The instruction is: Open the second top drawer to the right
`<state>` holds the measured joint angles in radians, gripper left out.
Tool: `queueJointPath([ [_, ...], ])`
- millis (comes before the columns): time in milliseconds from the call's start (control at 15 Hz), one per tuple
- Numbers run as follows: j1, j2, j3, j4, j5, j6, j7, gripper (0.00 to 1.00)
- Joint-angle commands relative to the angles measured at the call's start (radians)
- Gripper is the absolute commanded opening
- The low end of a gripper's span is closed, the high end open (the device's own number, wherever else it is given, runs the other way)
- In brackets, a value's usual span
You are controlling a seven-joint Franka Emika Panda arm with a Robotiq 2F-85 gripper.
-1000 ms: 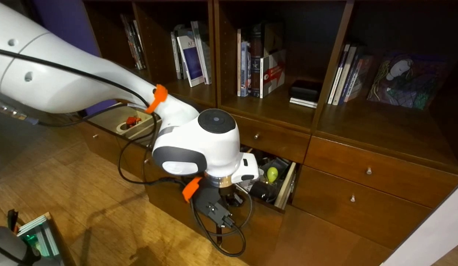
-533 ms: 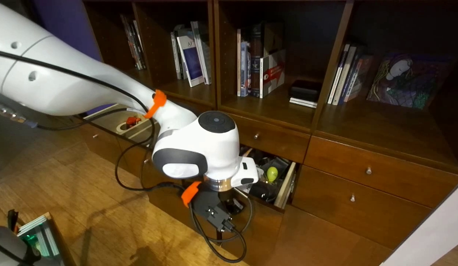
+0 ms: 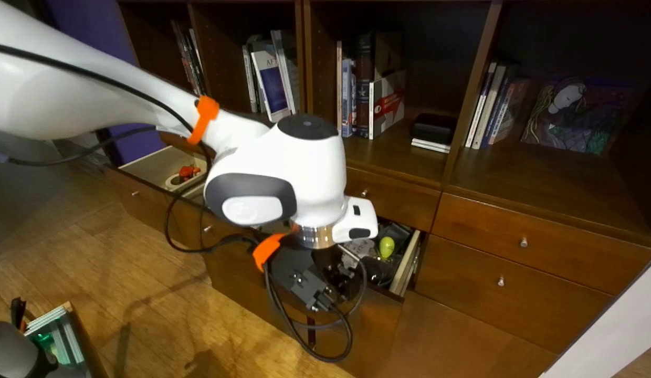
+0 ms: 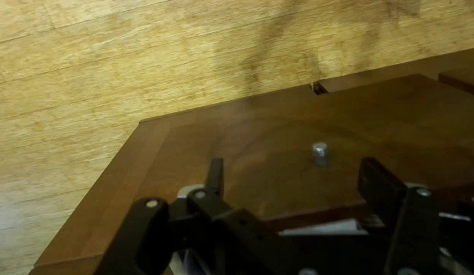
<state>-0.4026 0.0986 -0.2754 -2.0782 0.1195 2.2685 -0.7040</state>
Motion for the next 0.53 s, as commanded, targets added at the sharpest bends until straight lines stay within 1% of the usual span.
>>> queueJointPath([
  [0, 0.056, -0.103, 0.012, 0.076, -0.007, -0.201, 0.131, 1.0],
  [67, 0.075, -0.126, 0.018, 0.098, -0.021, -0.248, 0.185, 1.0],
  [267, 0.135, -0.207, 0.047, 0.133, -0.07, -0.336, 0.369, 1.0],
  [333, 0.151, -0.229, 0.058, 0.138, -0.095, -0.352, 0.427, 1.0],
  [400, 0.164, -0.262, 0.072, 0.129, -0.12, -0.331, 0.519, 1.0],
  [467, 0.176, -0.29, 0.085, 0.122, -0.137, -0.327, 0.575, 1.0],
])
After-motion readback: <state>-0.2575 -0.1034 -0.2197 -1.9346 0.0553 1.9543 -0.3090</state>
